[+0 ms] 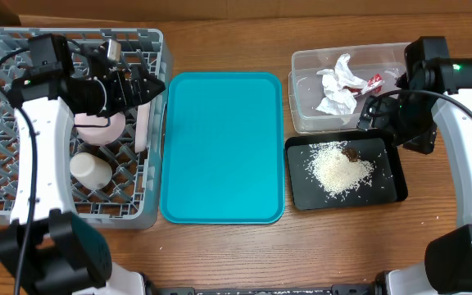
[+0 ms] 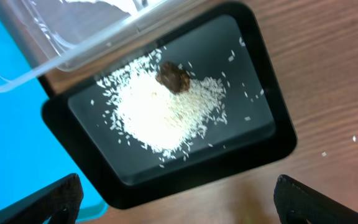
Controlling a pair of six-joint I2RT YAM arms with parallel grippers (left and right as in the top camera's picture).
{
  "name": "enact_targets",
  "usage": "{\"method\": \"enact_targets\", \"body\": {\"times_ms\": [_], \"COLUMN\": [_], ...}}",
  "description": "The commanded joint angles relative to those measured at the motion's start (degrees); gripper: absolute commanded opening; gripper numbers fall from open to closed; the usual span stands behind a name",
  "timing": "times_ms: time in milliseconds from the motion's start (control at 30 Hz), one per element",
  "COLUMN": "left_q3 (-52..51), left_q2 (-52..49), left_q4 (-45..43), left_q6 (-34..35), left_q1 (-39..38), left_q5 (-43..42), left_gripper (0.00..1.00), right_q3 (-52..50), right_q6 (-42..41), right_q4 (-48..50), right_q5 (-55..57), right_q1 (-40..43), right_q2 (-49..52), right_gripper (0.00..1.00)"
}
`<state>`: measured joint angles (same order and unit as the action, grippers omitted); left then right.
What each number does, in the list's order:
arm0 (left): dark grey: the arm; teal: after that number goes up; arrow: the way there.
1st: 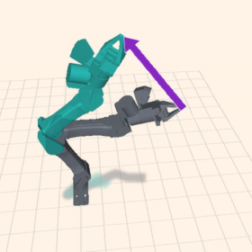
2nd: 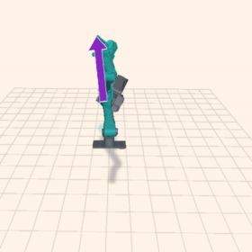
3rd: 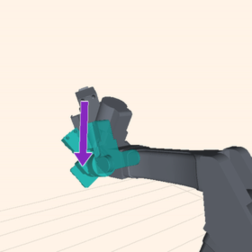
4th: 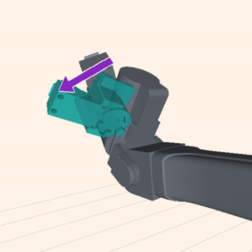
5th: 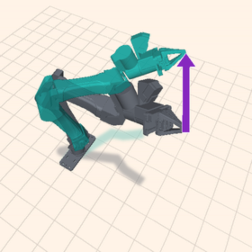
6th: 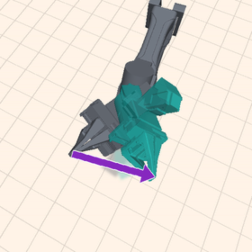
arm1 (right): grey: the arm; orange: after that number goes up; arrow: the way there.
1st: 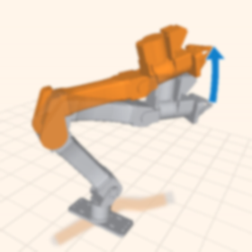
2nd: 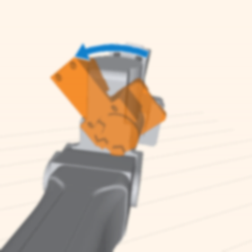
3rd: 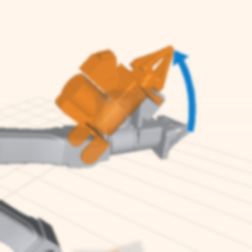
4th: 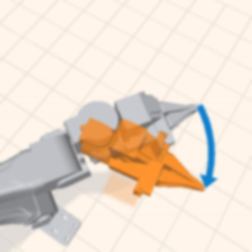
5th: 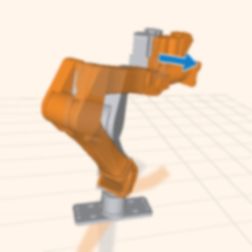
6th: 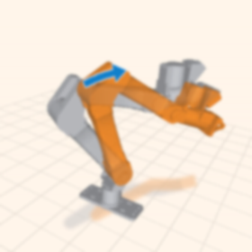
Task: Sort waste into correct bins and load items into the dishwasher
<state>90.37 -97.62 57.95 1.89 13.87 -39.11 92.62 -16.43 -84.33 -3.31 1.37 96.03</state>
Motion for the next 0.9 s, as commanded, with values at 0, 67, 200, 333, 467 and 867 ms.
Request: {"method": "enact_targets", "body": {"times_ms": [0, 67, 200, 333, 467, 867], "left_q3": [0.46, 0.46, 0.46, 0.46, 0.44, 0.42], "left_q2": [5.27, 6.64, 7.80, 7.80, 7.78, 7.93], "left_q4": [1.44, 2.93, 4.98, 7.32, 11.37, 24.70], "left_q6": [3.32, 5.11, 5.11, 4.94, 5.01, 4.96], "left_q1": [-0.02, -0.02, -2.19, -6.93, -13.00, -19.74], "left_q5": [13.92, 16.72, 18.73, 27.32, 36.83, 37.64], "left_gripper": [1.00, 1.00, 1.00, 1.00, 1.00, 1.00], "right_q3": [0.42, 0.42, 0.42, 0.42, 0.42, 0.31], "right_q6": [0.22, 2.05, 6.93, 9.11, 10.71, 7.87], "right_q4": [2.45, 5.68, 15.32, 20.41, 19.58, 8.00], "right_q5": [-4.20, -8.52, -12.66, -10.40, -7.10, -5.05], "right_q1": [-0.26, -1.03, -5.55, -9.44, -10.88, -9.46], "right_q2": [-1.88, -1.88, -1.84, -1.62, -1.60, -2.23], "right_gripper": [1.00, 1.00, 1.00, 1.00, 1.00, 1.00]}}
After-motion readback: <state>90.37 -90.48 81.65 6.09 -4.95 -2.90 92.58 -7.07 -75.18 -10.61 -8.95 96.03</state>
